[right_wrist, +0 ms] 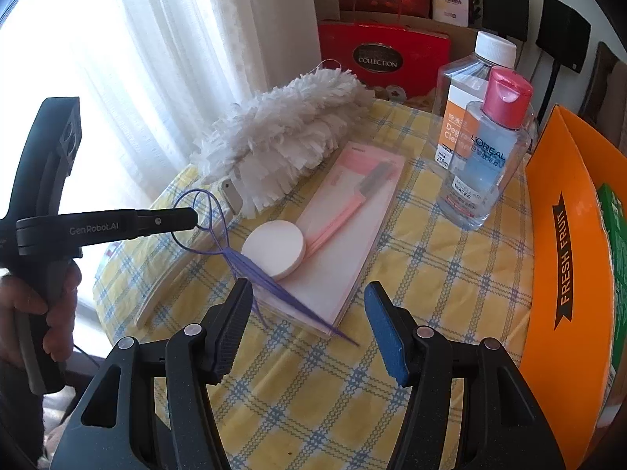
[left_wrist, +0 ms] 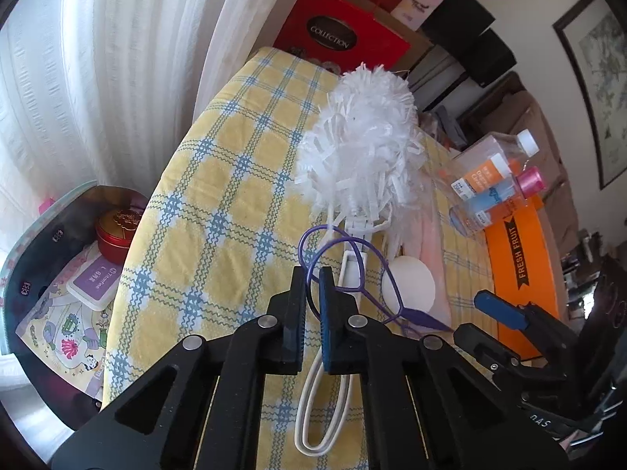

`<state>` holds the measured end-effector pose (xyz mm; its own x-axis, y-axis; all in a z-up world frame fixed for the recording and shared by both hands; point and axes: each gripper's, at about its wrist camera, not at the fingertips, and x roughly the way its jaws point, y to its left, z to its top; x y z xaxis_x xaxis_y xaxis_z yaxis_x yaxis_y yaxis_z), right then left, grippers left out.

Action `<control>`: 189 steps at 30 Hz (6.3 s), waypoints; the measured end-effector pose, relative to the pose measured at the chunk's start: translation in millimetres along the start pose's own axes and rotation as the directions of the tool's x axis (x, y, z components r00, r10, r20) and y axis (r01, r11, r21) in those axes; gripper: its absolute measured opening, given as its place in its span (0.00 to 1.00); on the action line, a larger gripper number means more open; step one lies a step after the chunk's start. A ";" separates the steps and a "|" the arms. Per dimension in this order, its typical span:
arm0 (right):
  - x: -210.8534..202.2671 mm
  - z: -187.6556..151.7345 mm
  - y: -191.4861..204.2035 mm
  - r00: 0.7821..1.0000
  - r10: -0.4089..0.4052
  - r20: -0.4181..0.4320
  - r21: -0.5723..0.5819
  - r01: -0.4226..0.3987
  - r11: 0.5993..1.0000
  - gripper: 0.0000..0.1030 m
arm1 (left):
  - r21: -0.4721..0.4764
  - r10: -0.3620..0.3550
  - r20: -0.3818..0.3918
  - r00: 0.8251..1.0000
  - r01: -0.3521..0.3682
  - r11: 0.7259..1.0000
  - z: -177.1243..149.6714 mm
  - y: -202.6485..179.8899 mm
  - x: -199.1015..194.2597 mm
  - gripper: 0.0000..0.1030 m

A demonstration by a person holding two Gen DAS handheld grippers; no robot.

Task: Organize objects

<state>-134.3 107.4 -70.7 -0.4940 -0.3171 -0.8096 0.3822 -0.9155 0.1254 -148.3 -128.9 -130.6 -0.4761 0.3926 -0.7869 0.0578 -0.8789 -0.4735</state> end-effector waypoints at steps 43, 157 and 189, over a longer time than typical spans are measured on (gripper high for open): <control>45.4 30.7 64.0 0.984 0.165 -0.062 -0.137 -0.172 0.975 0.32 | 0.006 -0.029 0.049 0.998 0.029 1.000 -4.8 53.4 -90.3 0.02; -167.4 53.9 -49.5 0.842 0.204 0.499 0.064 -0.270 0.961 0.04 | 0.328 -0.276 0.067 0.959 0.240 0.914 37.6 -186.3 -123.0 0.02; -9.1 13.3 -18.6 0.992 0.125 0.012 -0.026 -0.124 0.992 0.50 | 0.219 -0.121 0.151 0.981 0.086 0.972 20.2 -108.6 -124.7 0.02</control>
<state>-147.3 124.1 -58.1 -0.4522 -0.4318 -0.7804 0.4605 -0.8624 0.2104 -112.9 -87.9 27.0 -0.6068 0.4505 -0.6548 -0.1773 -0.8798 -0.4410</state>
